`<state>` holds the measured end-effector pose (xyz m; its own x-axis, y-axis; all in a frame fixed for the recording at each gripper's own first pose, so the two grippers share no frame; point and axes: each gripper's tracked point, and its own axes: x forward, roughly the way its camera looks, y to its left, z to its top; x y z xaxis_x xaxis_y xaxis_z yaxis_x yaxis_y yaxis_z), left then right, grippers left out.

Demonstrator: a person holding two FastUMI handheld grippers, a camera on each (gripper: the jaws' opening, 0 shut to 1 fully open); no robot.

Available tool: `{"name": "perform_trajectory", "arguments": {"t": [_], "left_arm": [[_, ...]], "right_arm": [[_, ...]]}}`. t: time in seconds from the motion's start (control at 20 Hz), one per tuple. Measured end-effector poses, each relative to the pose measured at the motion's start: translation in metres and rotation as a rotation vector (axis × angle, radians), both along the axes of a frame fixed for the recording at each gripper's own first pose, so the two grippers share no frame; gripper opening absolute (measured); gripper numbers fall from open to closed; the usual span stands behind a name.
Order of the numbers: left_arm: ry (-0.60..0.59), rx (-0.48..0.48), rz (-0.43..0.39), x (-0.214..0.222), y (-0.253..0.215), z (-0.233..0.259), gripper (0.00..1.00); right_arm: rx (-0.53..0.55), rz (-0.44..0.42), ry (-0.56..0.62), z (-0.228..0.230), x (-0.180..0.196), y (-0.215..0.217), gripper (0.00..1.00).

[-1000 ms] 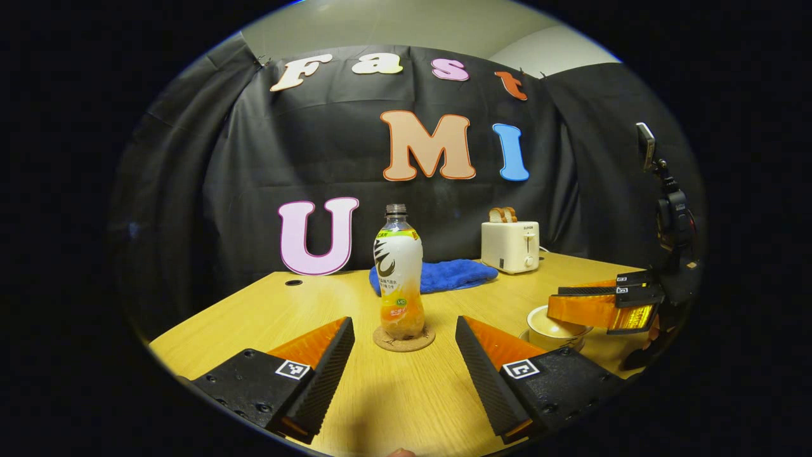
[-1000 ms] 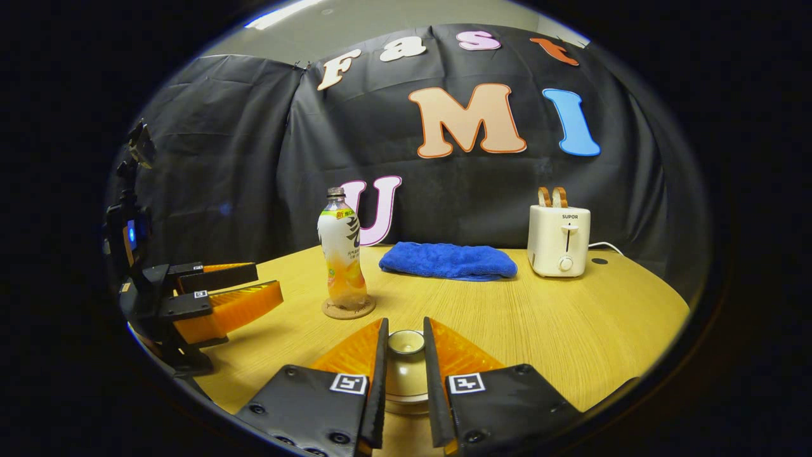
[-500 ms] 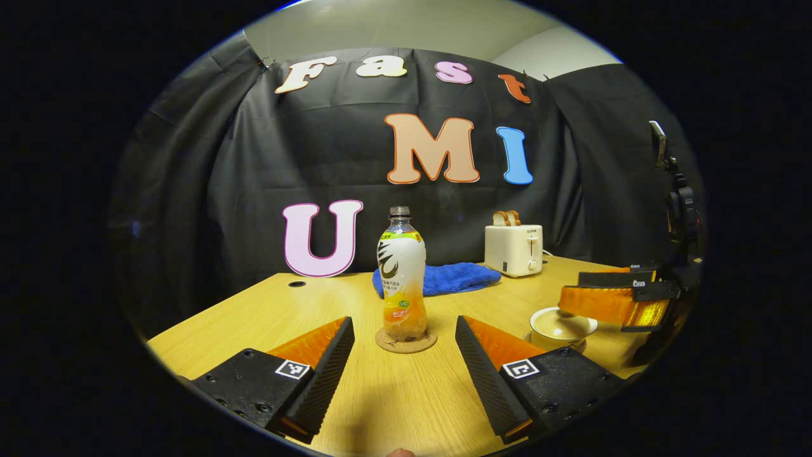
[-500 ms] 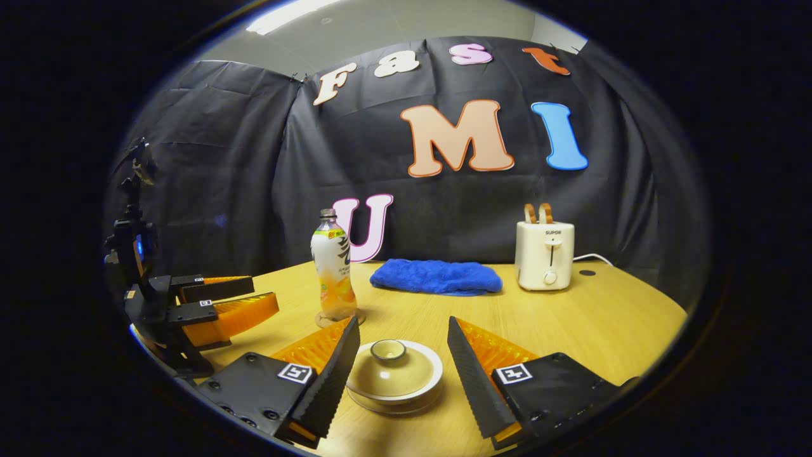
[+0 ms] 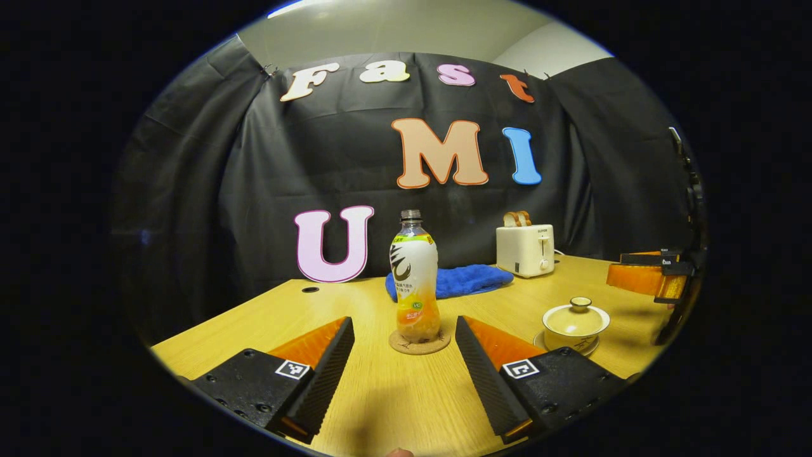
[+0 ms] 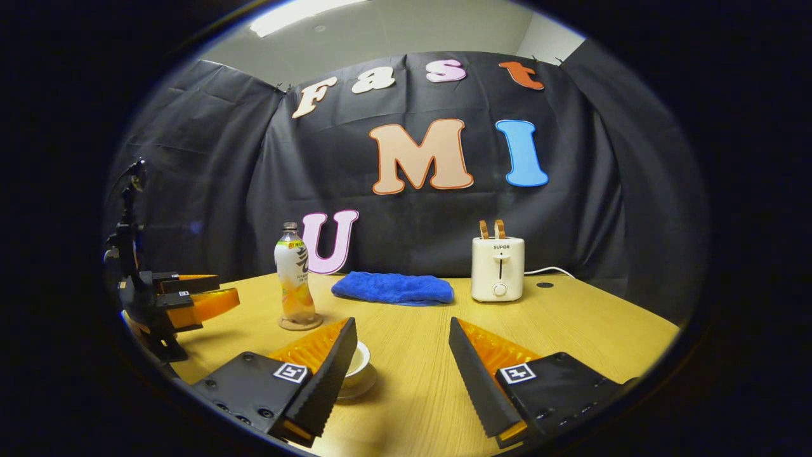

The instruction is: Open the teacup lid with one hand, grasp the water bottle and pour water into the teacup with the other hand; after pouring, place the water bottle on the coaster and then close the teacup lid.

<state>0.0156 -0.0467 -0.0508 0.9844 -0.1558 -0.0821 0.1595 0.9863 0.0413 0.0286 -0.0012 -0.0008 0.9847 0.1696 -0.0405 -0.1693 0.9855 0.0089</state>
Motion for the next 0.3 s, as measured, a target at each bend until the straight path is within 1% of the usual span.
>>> {"name": "perform_trajectory", "arguments": {"t": [0.05, 0.1, 0.3], "left_arm": [[0.005, -0.003, 0.004, 0.0, 0.001, -0.0028, 0.94], [0.005, -0.007, 0.011, 0.0002, 0.0019, -0.0027, 0.94], [0.002, -0.027, 0.032, 0.0012, 0.0064, -0.0005, 0.93]], "right_arm": [[0.002, -0.002, 0.002, -0.0019, -0.0009, -0.0004, 0.92], [0.01, -0.003, 0.002, -0.0021, -0.0013, 0.0001, 0.94], [0.01, -0.015, -0.001, -0.0085, -0.0044, -0.0003, 0.93]]}}
